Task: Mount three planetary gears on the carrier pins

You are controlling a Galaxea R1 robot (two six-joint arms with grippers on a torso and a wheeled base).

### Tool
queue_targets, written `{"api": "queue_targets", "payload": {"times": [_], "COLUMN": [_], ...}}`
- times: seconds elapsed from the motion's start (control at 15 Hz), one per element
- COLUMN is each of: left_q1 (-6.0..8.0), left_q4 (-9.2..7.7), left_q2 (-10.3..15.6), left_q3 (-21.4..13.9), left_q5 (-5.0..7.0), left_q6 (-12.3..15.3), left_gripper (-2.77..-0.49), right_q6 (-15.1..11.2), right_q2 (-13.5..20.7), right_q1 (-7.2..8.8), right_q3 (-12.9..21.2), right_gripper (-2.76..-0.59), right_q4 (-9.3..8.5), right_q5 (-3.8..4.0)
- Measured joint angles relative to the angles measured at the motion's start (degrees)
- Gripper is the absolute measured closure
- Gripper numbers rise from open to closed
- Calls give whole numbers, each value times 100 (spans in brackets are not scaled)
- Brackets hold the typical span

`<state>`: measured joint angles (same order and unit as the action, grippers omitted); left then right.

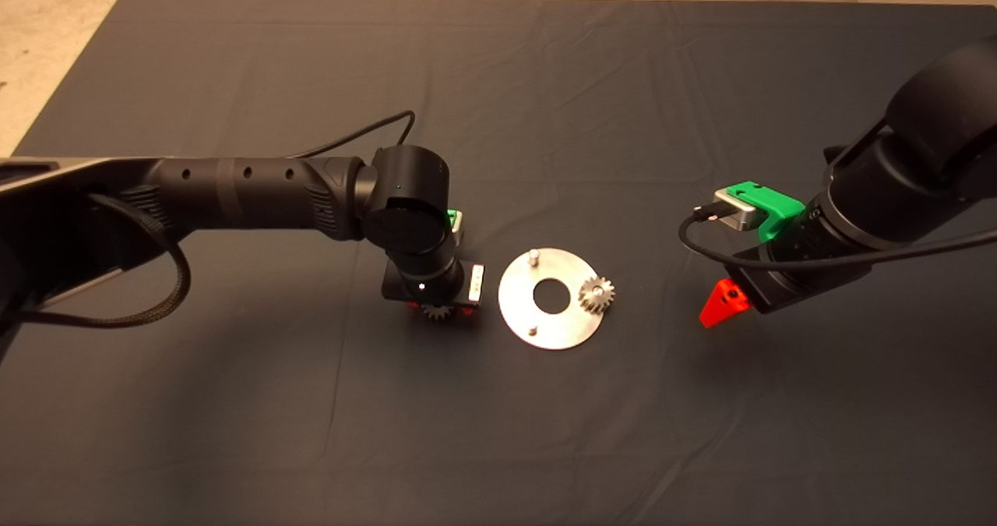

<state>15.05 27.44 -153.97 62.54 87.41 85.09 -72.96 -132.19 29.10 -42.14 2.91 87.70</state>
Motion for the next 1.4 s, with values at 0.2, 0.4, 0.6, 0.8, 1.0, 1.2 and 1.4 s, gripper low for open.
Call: {"api": "queue_targets", "payload": {"times": [0.2, 0.4, 0.6, 0.8, 1.0, 1.2, 1.4], "left_q1": [-1, -1, -1, -1, -1, -1, -1], "left_q4": [30, 50, 56, 65, 67, 72, 116], "left_q2": [0, 2, 5, 5, 9, 18, 20], "left_q3": [-80, -124, -132, -143, -144, -144, -146], "left_q5": [0, 7, 9, 10, 7, 2, 7], "left_q6": [-15, -17, -20, -20, -22, -37, -52], "left_gripper": [-151, -136, -122, -122, -122, -122, -111], "right_q6": [0, 0, 0, 0, 0, 0, 0], "right_q2": [0, 0, 0, 0, 0, 0, 0], "right_q1": [0, 0, 0, 0, 0, 0, 0], "right_q3": [0, 0, 0, 0, 0, 0, 0], "right_gripper": [-246, -246, -247, -247, -246, -247, -246], "right_q4": [0, 0, 0, 0, -5, -42, -46], "right_q5": [0, 0, 0, 0, 0, 0, 1]}}
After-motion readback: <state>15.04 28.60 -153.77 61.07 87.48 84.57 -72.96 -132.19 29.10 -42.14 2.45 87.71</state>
